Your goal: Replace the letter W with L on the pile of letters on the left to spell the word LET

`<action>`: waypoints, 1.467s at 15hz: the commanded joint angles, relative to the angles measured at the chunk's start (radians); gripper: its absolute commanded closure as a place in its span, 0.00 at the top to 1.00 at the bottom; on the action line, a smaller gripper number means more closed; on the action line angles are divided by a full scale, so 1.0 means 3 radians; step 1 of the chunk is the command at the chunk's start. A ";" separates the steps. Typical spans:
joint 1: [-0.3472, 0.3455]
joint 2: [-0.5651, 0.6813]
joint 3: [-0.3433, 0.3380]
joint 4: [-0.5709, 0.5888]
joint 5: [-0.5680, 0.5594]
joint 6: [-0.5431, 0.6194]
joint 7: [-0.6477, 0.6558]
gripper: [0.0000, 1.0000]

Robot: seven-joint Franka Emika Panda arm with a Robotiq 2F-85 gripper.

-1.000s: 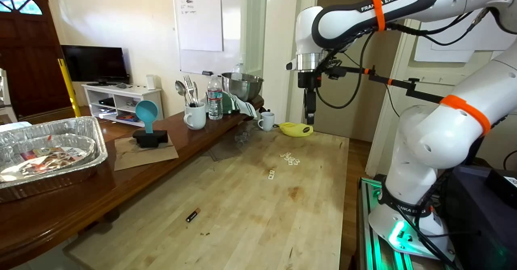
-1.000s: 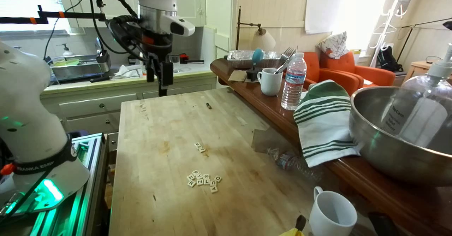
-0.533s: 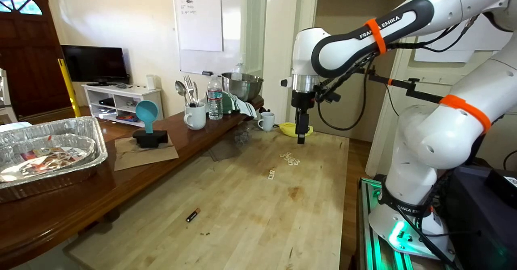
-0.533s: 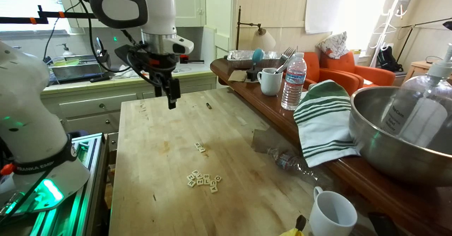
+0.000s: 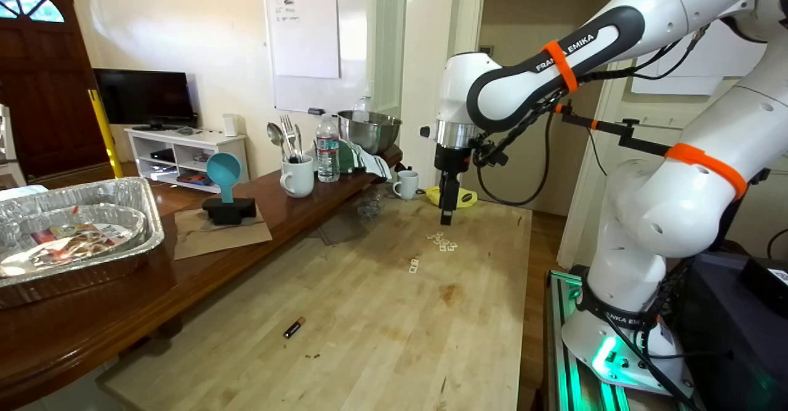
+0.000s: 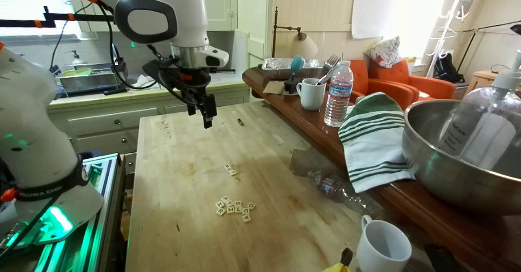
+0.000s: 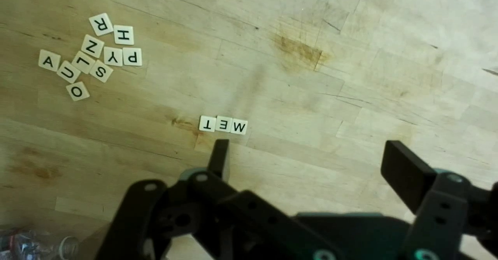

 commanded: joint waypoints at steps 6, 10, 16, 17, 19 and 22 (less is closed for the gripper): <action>-0.0242 0.0412 0.0067 -0.0002 -0.0110 0.0794 0.0524 1.00; -0.0476 0.0734 0.0125 0.0026 -0.0273 0.1084 0.0862 1.00; -0.0843 0.1018 0.0090 0.0132 -0.0624 0.1066 0.1327 0.94; -0.0879 0.1050 0.0063 0.0145 -0.0636 0.1070 0.1343 0.74; -0.0891 0.1158 -0.0027 0.0193 -0.0565 0.1112 0.1214 0.59; -0.0864 0.1331 -0.0170 0.0251 -0.0442 0.1224 0.0954 0.36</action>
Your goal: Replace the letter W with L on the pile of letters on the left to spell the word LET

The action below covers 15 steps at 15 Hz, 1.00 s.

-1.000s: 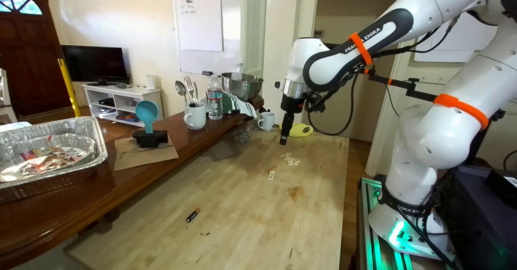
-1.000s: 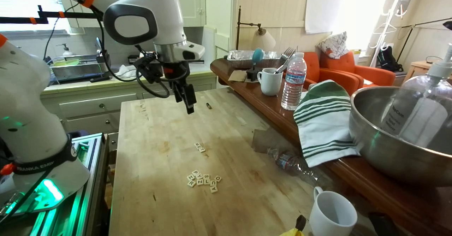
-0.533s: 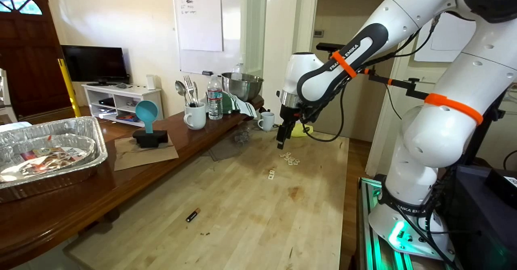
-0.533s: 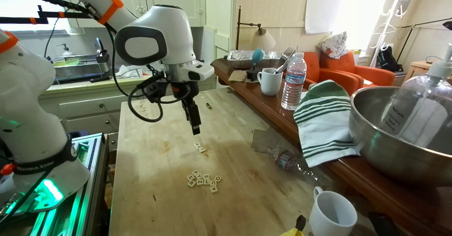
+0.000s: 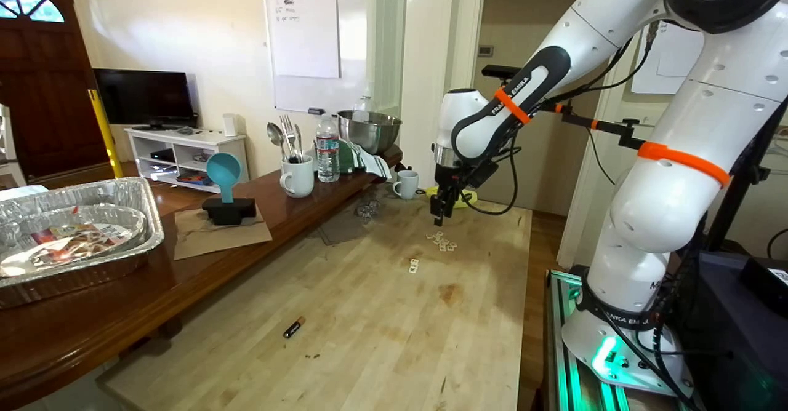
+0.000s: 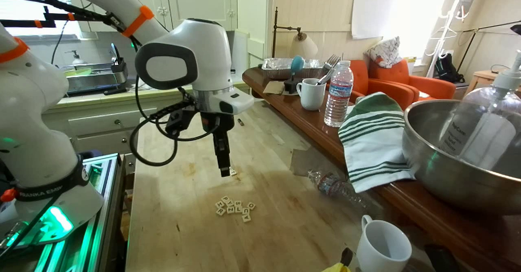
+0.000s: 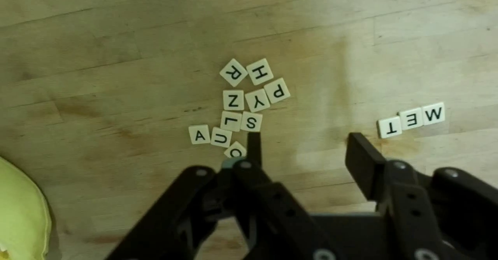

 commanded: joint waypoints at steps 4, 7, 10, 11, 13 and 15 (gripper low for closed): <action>0.0025 0.0482 -0.0307 0.0164 0.0243 0.0409 -0.0661 0.07; 0.0033 0.0643 -0.0394 0.0168 0.0460 0.0701 -0.0965 0.00; 0.0043 0.0785 -0.0401 0.0174 0.0777 0.0875 -0.1315 0.00; 0.0037 0.0820 -0.0387 0.0182 0.0871 0.0887 -0.1425 0.00; 0.0022 0.0889 -0.0374 0.0202 0.0982 0.0867 -0.1602 0.00; -0.0002 0.0948 -0.0371 0.0223 0.1002 0.0841 -0.1721 0.00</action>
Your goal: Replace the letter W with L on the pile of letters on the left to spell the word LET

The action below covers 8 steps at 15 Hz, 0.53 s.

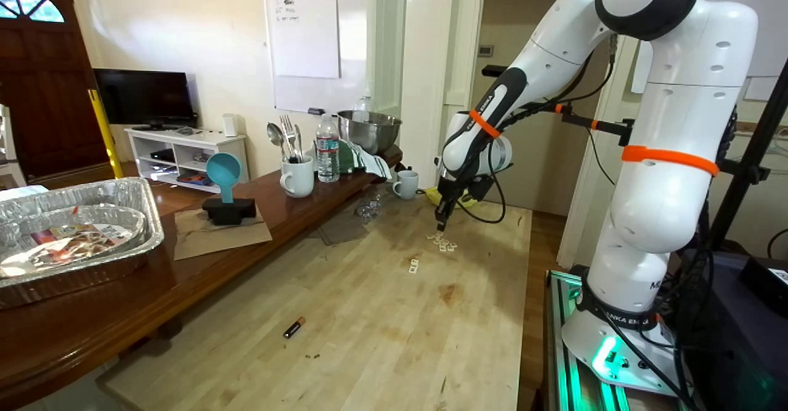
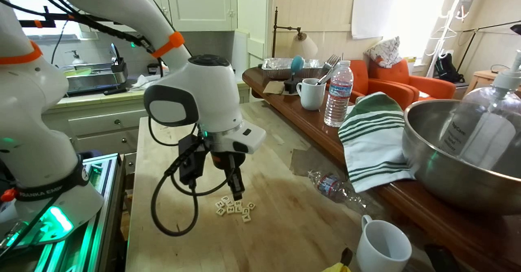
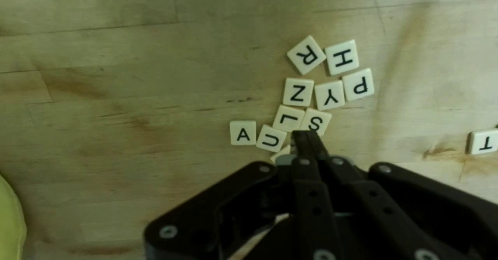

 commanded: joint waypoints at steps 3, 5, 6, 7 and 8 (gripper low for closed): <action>-0.0030 0.0258 0.0005 0.0102 0.0201 0.0064 -0.0409 0.00; -0.0043 0.0314 0.0019 0.0131 0.0289 0.0077 -0.0510 0.00; -0.0050 0.0338 0.0027 0.0147 0.0348 0.0085 -0.0566 0.00; -0.0055 0.0369 0.0030 0.0169 0.0377 0.0082 -0.0601 0.00; -0.0059 0.0394 0.0034 0.0187 0.0411 0.0073 -0.0641 0.00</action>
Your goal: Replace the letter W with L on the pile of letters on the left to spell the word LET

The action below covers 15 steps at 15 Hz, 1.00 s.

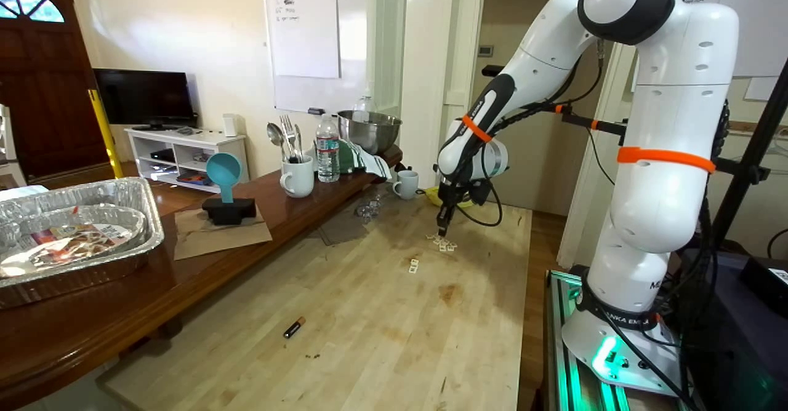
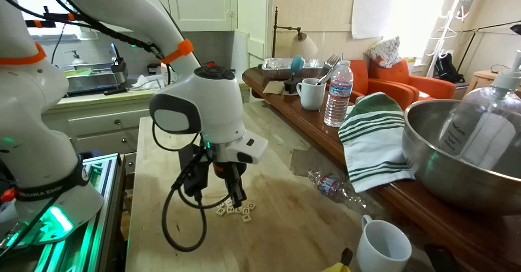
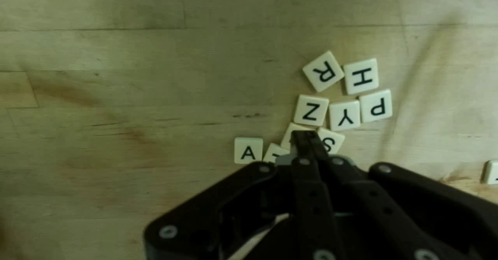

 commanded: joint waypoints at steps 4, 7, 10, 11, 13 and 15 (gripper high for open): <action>-0.0054 0.0264 0.0065 0.0163 0.0326 0.0070 -0.0344 0.00; -0.0055 0.0328 0.0080 0.0200 0.0374 0.0059 -0.0407 0.00; -0.0059 0.0374 0.0110 0.0236 0.0449 0.0087 -0.0463 0.00; -0.0057 0.0374 0.0114 0.0238 0.0469 0.0098 -0.0474 0.00; -0.0054 0.0404 0.0148 0.0266 0.0558 0.0116 -0.0510 0.00; -0.0046 0.0424 0.0193 0.0289 0.0662 0.0135 -0.0550 0.00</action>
